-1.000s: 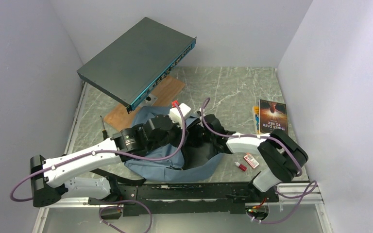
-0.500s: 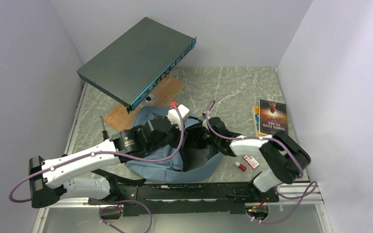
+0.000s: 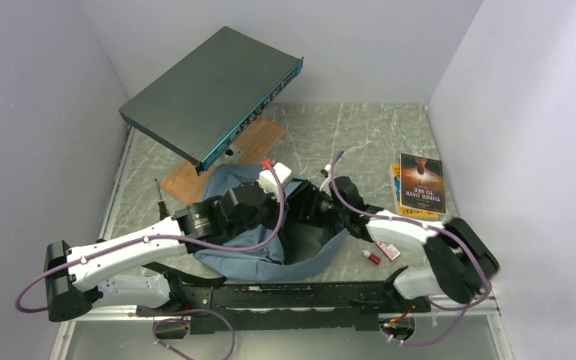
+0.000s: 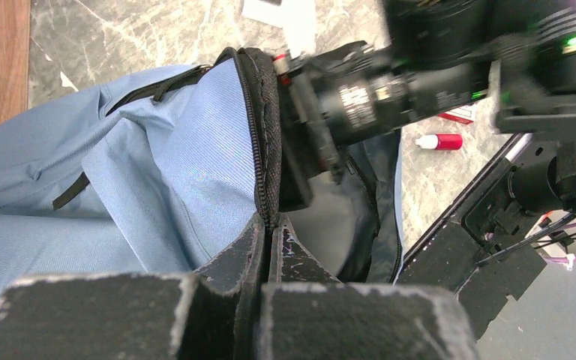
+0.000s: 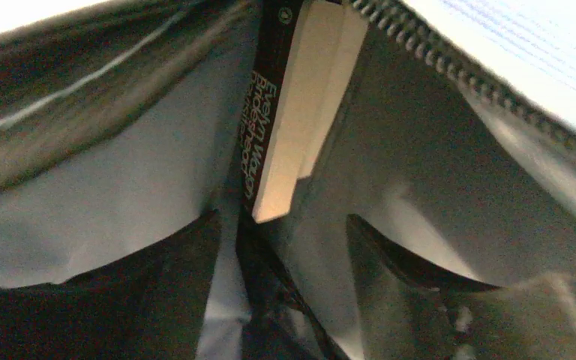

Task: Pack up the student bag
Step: Place the book in the student bag.

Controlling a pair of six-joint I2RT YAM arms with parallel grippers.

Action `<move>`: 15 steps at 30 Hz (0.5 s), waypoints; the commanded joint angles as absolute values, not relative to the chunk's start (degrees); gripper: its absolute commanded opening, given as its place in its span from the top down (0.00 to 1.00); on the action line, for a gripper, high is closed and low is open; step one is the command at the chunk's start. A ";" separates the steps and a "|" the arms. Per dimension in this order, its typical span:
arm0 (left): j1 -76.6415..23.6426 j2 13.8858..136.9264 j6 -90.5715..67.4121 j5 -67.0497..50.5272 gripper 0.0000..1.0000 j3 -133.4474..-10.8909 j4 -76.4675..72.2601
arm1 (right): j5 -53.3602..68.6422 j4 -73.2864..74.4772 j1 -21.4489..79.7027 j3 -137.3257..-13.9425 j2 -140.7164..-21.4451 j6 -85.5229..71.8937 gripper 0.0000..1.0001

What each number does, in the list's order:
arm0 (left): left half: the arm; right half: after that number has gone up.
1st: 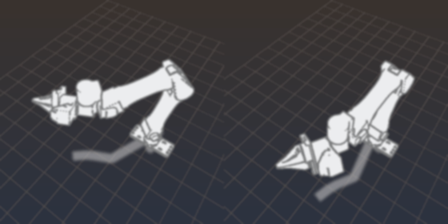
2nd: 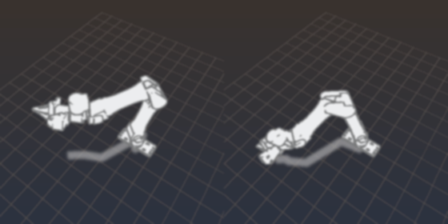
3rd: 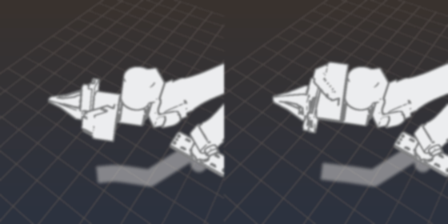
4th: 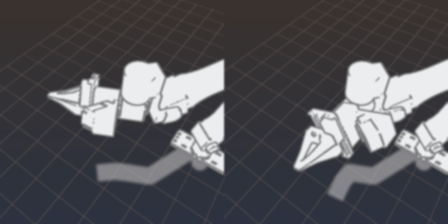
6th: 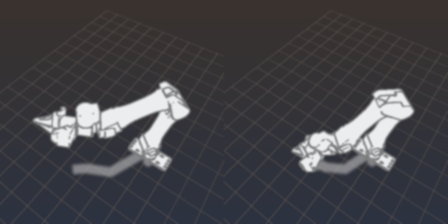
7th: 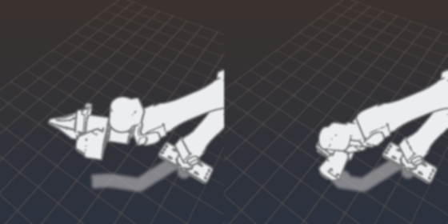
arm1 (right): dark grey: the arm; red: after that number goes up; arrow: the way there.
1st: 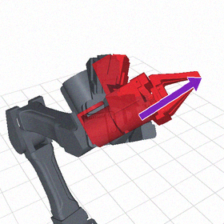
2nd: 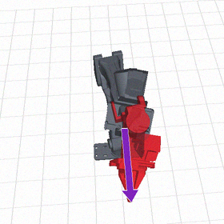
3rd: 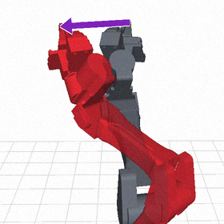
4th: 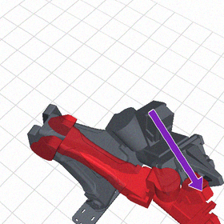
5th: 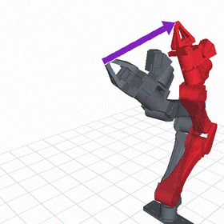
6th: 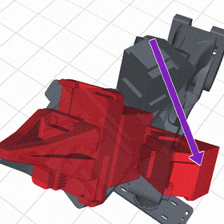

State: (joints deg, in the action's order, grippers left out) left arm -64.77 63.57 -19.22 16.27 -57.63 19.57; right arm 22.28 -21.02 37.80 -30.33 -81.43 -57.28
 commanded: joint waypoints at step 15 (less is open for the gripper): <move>-64.60 67.28 -17.04 12.55 1.00 -56.52 15.30 | -5.85 47.64 20.83 -44.13 -44.33 -41.13 0.13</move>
